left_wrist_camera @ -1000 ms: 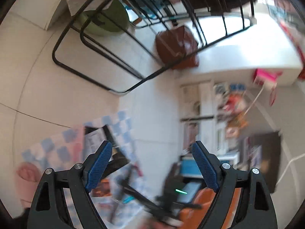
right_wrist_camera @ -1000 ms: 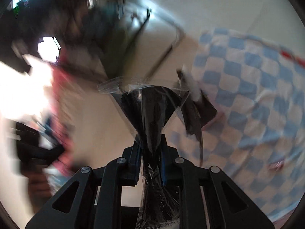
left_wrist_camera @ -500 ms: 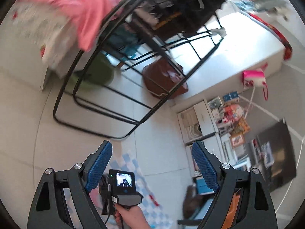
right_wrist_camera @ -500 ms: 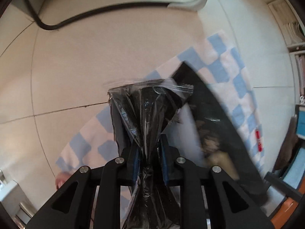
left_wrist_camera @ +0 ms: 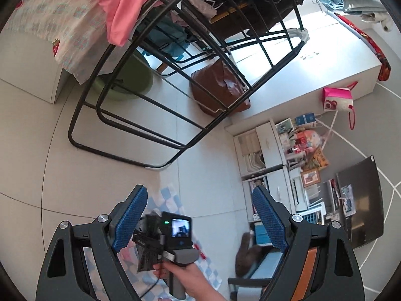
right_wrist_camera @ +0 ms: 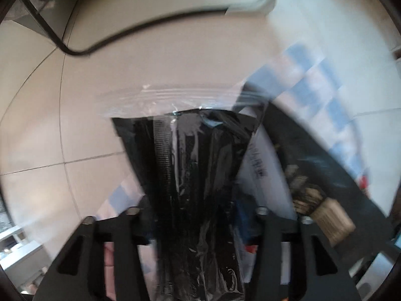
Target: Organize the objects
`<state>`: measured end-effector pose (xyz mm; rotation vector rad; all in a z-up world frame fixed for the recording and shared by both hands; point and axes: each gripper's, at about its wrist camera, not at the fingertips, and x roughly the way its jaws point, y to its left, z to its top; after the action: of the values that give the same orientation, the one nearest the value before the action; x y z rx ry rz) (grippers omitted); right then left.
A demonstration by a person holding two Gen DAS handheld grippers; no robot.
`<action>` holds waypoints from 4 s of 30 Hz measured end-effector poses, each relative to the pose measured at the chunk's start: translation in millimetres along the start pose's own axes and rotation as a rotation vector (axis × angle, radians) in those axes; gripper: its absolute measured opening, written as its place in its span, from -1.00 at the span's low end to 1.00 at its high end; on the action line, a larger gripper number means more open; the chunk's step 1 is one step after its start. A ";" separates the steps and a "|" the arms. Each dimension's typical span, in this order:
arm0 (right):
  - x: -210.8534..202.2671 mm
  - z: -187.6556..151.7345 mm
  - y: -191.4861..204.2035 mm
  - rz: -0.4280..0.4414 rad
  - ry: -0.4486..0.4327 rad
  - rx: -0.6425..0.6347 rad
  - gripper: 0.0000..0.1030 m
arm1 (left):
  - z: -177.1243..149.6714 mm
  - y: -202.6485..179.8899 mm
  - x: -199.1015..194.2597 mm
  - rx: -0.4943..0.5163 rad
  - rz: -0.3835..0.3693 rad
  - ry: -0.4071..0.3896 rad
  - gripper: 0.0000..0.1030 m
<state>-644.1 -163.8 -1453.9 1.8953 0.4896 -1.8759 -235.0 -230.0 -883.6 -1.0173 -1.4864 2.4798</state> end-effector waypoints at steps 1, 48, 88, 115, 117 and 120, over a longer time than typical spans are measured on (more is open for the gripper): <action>-8.3 -0.7 -3.8 0.025 -0.017 0.019 0.85 | -2.0 1.5 1.2 -0.006 0.002 0.000 0.66; -63.4 -50.8 88.1 0.273 -0.195 -0.021 0.86 | 79.4 33.5 -1.3 -0.184 -0.016 0.057 0.66; 47.1 -52.2 94.9 0.020 0.101 -0.319 -0.78 | 93.3 50.1 12.7 -0.333 -0.045 0.145 0.66; -47.1 -60.0 1.0 -0.830 0.555 -1.109 -0.71 | 91.6 54.6 14.1 -0.407 -0.049 0.126 0.66; -20.0 -52.9 8.3 -0.773 0.563 -1.087 -0.52 | 93.0 54.3 15.2 -0.401 -0.042 0.126 0.66; -2.8 -38.0 15.2 -0.758 0.429 -1.061 0.76 | 92.2 53.3 18.1 -0.398 -0.040 0.136 0.66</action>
<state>-603.9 -156.5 -1450.6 1.3649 2.0624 -1.0350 -288.2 -321.1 -907.2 -1.1684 -1.9767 2.0833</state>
